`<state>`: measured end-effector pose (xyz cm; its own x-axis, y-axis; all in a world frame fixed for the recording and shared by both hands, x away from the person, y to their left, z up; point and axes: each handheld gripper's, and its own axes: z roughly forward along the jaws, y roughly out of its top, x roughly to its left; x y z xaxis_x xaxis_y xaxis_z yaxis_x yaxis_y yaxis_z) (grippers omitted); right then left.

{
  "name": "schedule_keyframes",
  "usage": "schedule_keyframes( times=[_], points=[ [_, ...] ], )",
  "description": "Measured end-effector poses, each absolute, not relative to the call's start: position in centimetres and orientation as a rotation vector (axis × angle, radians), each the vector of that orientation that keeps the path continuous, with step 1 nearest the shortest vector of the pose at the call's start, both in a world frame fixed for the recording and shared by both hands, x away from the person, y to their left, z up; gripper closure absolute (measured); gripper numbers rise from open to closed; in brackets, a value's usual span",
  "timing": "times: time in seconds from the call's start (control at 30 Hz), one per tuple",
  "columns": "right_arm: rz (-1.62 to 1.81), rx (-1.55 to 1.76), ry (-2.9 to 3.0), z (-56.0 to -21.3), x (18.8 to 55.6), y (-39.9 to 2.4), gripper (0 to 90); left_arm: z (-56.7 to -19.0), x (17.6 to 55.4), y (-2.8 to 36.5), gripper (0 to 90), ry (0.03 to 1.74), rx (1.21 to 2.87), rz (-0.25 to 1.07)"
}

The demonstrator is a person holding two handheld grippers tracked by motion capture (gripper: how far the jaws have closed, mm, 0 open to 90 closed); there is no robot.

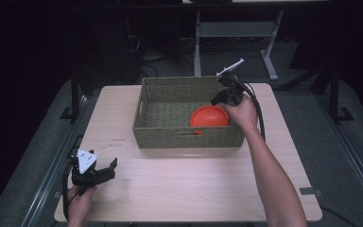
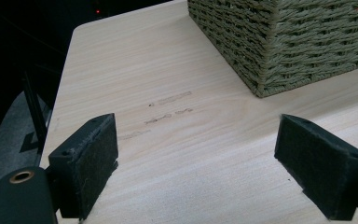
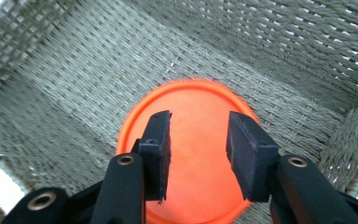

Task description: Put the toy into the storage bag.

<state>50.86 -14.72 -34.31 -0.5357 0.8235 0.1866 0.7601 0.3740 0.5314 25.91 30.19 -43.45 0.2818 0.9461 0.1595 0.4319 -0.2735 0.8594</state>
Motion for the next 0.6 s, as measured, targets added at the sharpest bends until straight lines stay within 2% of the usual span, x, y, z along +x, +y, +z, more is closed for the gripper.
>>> schedule_keyframes(
  times=[0.37, 0.6],
  points=[
    [0.99, 1.42, 2.543, -34.2, 49.6, -15.4, 52.3, -43.3, 25.8, 30.3, 12.9, 1.253, 1.826, 0.918],
    [1.078, 1.422, 2.581, -33.8, 48.7, -15.9, 43.4, -43.4, 26.0, 30.1, 12.8, 1.248, 1.834, 0.913]
  ],
)
